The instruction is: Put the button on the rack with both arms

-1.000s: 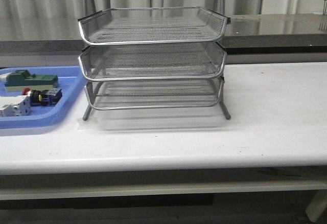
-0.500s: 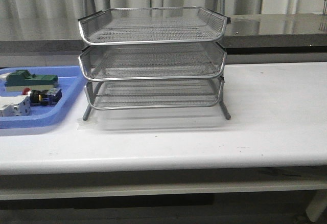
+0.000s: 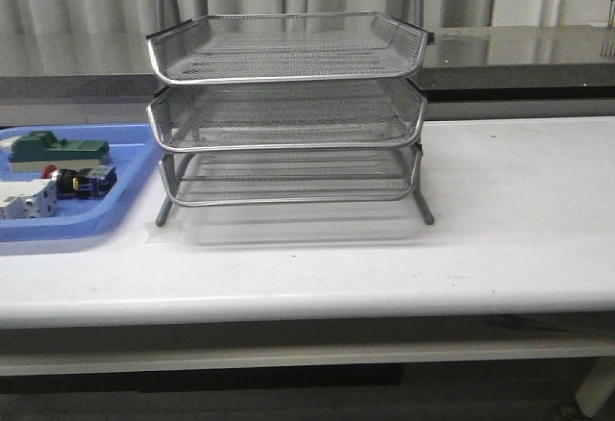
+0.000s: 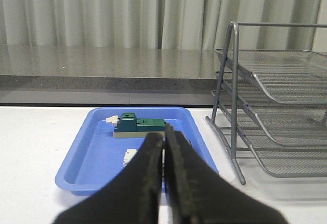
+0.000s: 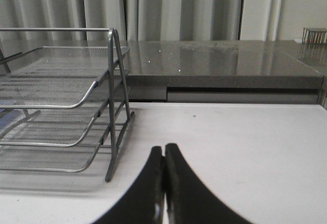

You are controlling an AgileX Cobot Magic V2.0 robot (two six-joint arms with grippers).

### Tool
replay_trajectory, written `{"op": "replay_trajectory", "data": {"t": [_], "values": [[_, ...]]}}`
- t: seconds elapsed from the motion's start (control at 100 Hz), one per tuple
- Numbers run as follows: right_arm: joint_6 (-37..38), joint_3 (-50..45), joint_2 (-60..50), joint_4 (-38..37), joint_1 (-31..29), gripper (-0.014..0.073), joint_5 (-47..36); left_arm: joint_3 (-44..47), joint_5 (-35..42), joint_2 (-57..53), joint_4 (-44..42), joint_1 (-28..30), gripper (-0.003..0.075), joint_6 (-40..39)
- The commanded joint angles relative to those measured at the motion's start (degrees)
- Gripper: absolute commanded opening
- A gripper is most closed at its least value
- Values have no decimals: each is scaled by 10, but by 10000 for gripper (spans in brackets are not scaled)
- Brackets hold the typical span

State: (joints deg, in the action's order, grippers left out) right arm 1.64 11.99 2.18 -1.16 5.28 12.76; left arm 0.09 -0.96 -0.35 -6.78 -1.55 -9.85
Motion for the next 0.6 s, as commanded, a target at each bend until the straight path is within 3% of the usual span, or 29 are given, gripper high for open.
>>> {"op": "replay_trajectory", "data": {"t": [0.0,0.33,0.59], "values": [[0,57,47,5,-3,-57,18,26,44,-19,-1,-4,4,-6],[0,223,241,62,-3,-57,205,26,44,-19,-1,-4,4,-6],[0,259,342,88,-3,-57,236,26,44,-19,-1,-4,4,-6]]}}
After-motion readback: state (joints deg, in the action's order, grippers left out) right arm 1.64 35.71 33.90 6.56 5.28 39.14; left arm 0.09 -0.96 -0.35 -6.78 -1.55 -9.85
